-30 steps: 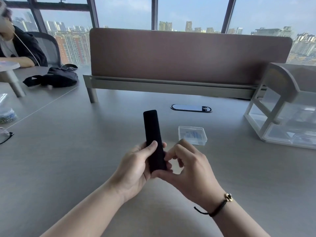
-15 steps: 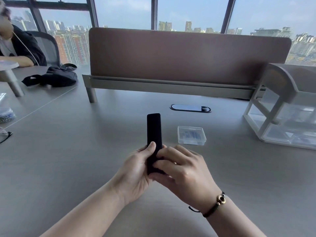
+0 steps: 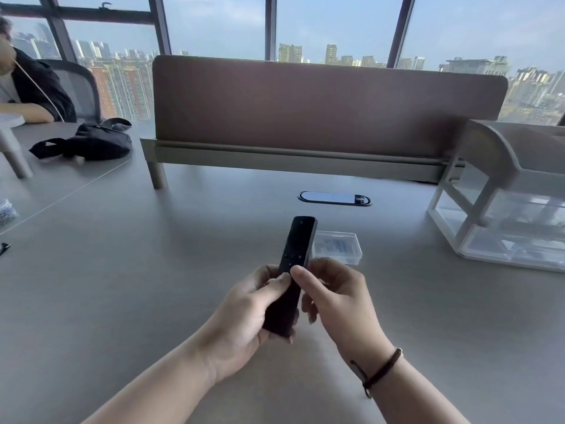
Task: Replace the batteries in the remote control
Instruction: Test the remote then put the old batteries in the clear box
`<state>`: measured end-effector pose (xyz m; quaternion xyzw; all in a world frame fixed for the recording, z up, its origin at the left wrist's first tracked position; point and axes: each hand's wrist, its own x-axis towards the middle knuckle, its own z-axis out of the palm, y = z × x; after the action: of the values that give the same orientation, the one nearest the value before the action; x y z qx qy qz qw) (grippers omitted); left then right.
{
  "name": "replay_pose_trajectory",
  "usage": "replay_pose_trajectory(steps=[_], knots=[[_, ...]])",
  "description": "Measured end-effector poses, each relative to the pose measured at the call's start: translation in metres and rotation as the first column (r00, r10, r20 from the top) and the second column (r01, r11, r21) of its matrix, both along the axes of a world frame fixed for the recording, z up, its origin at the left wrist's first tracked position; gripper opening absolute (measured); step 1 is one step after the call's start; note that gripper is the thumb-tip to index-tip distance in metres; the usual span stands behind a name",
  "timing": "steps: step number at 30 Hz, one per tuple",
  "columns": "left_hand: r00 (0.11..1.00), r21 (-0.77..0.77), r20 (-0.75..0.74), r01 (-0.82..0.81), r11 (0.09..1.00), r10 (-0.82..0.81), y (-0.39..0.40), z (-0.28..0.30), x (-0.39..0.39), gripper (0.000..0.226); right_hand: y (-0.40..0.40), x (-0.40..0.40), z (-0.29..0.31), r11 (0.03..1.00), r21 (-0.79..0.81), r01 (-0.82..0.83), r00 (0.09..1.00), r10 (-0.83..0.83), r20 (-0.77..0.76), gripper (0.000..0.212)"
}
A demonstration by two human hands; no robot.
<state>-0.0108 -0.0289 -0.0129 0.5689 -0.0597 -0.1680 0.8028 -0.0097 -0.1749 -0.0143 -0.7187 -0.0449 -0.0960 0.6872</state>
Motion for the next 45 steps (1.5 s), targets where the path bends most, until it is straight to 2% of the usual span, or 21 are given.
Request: replay_pose_trajectory(steps=[2,4,9,13,15,20,28,36,45], knots=[[0.998,0.067,0.063,0.011,0.998,-0.016,-0.0004,-0.0004,-0.0016,0.025,-0.0011,0.0002,0.0016,0.995,0.089,-0.035,0.997,0.041,-0.062,0.01],[0.998,0.06,0.066,0.006,0.998,-0.01,-0.0002,-0.0005,-0.0021,0.023,-0.0009,0.0003,0.0028,0.989,0.13,-0.075,0.99,0.089,-0.105,0.011],[0.995,0.119,0.102,-0.02,0.993,0.008,0.0017,-0.0026,0.0006,0.016,-0.0031,-0.0021,0.0067,0.979,0.123,-0.161,0.974,0.178,-0.143,0.021],[0.991,0.165,0.13,0.016,0.986,-0.038,0.0028,-0.0034,-0.0007,0.017,-0.0041,-0.0022,0.0066,0.977,0.123,-0.172,0.975,0.187,-0.122,0.012],[0.988,0.167,0.143,0.031,0.985,-0.055,0.0015,-0.0029,-0.0022,0.01,-0.0056,-0.0015,0.0053,0.98,0.094,-0.175,0.979,0.183,-0.09,0.011],[0.983,0.165,0.163,0.053,0.985,-0.08,0.0004,-0.0016,-0.0044,0.012,-0.0063,-0.001,0.0042,0.986,0.003,-0.164,0.986,0.164,-0.024,0.01],[0.981,0.157,0.175,0.056,0.986,-0.084,0.0014,-0.0008,-0.0027,0.008,-0.0056,-0.0016,0.0056,0.986,0.019,-0.166,0.985,0.167,-0.038,0.016],[0.978,0.164,0.195,0.042,0.986,-0.075,0.0022,0.0004,-0.0022,0.008,-0.0047,-0.0022,0.0038,0.977,0.079,-0.199,0.979,0.201,-0.018,0.01],[0.979,0.179,0.194,0.029,0.983,-0.064,-0.0002,0.0002,-0.005,0.008,-0.0072,-0.0017,0.0027,0.979,0.054,-0.197,0.98,0.197,-0.001,0.015]])
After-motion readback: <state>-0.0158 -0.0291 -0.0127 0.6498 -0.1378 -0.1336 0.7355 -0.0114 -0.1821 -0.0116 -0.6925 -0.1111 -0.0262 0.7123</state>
